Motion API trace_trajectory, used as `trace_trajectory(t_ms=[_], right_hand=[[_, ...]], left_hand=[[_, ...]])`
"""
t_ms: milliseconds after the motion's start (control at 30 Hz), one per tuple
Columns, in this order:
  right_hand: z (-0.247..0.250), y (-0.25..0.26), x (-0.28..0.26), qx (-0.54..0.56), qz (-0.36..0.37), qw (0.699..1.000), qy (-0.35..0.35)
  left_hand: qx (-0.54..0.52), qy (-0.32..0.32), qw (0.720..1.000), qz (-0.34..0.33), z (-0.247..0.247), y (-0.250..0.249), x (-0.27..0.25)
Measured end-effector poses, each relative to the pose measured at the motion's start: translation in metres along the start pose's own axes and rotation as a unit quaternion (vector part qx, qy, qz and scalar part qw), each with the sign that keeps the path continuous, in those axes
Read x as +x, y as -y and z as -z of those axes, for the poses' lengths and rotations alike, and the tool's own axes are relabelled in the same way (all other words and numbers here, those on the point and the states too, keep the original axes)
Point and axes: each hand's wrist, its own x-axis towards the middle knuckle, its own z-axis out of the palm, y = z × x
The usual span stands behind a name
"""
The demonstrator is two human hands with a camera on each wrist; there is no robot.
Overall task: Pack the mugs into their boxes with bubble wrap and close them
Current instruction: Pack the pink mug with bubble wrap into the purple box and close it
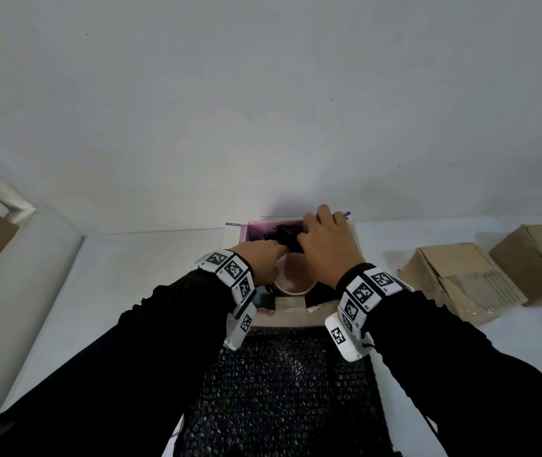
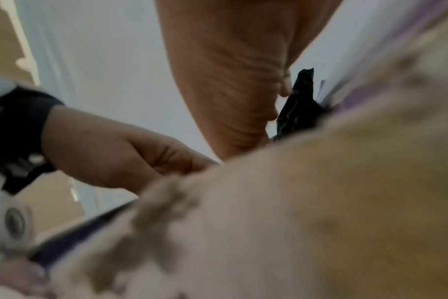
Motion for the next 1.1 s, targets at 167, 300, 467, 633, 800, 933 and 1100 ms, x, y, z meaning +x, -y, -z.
trace_trajectory(t_ms=[167,300,467,633,800,933,1100], right_hand=[[-0.009,-0.007,-0.008,0.003,-0.006,1.0,-0.026],[-0.008,-0.002,-0.014,0.055,-0.012,0.998,-0.028],[-0.007,0.011,-0.012,-0.007,-0.018,1.0,0.005],[-0.009,0.018,-0.019,0.001,-0.008,1.0,0.025],[-0.013,0.013,-0.018,0.07,-0.018,0.997,0.015],[-0.02,0.012,-0.009,0.087,-0.002,0.996,-0.012],[-0.025,0.005,-0.011,0.033,0.011,0.999,0.039]], left_hand=[[0.002,0.002,1.0,-0.015,0.003,-0.004,0.002],[0.005,-0.015,1.0,-0.011,0.002,-0.005,-0.001],[-0.028,-0.006,1.0,0.004,0.006,-0.007,-0.005],[-0.065,0.013,0.998,-0.016,0.014,-0.017,-0.011],[-0.066,-0.002,0.998,-0.006,0.008,-0.015,-0.013],[-0.032,-0.032,0.999,-0.004,0.01,-0.017,-0.016],[-0.011,-0.021,0.999,0.035,0.005,-0.015,-0.029]])
